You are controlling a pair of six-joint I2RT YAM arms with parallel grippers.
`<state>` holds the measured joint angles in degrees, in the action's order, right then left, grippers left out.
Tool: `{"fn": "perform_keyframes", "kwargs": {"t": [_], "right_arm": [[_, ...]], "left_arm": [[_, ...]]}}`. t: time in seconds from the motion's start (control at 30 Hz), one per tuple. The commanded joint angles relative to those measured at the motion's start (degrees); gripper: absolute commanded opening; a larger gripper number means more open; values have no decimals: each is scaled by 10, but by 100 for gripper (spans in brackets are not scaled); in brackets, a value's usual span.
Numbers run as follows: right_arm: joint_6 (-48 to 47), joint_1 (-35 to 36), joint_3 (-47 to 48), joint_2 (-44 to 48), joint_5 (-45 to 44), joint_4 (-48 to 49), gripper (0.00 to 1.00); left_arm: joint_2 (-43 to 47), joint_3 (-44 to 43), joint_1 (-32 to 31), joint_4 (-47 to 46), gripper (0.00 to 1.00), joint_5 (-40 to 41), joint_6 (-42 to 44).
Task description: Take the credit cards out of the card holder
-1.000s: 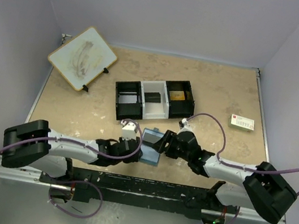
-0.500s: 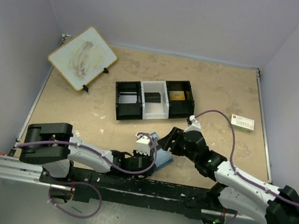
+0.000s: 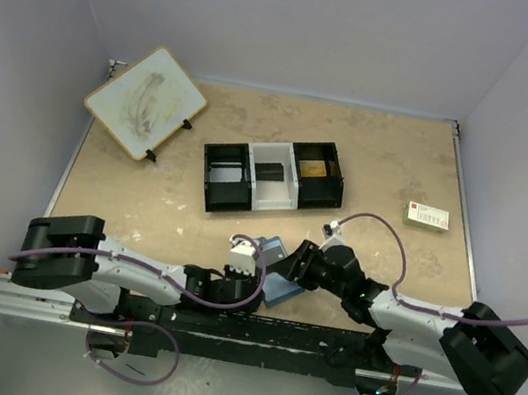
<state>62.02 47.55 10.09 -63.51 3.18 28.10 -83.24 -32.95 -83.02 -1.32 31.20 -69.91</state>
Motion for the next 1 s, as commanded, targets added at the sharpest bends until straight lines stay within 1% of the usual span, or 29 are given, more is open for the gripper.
{"fn": "perform_keyframes", "kwargs": {"t": [0.0,0.1,0.23,0.33,0.43,0.47,0.6,0.63,0.77,0.83,0.97], "right_arm": [[18,0,14,-54,14,48,57],[63,0,-24,-77,-10,85,56],[99,0,-57,-85,-30,126,54],[95,0,-47,-79,-38,99,52],[77,0,-32,-53,-39,63,52],[69,0,-26,-39,-39,45,52],[30,0,7,35,-40,-56,55],[24,0,15,53,-41,-94,56],[19,0,20,133,-35,-179,59],[28,0,14,169,-41,-200,60],[51,0,-21,232,-12,-208,63]], "left_arm": [[54,26,-3,30,25,38,-13],[94,26,-2,70,29,57,-8],[132,7,10,132,29,82,16],[151,8,53,139,30,65,50],[161,8,116,108,31,24,102],[159,1,125,104,32,20,123],[124,-58,157,110,41,3,202],[107,-74,168,116,41,-4,215],[34,-125,203,120,42,-37,254],[4,-137,211,110,42,-53,268],[-44,-149,221,99,43,-73,283]]}}
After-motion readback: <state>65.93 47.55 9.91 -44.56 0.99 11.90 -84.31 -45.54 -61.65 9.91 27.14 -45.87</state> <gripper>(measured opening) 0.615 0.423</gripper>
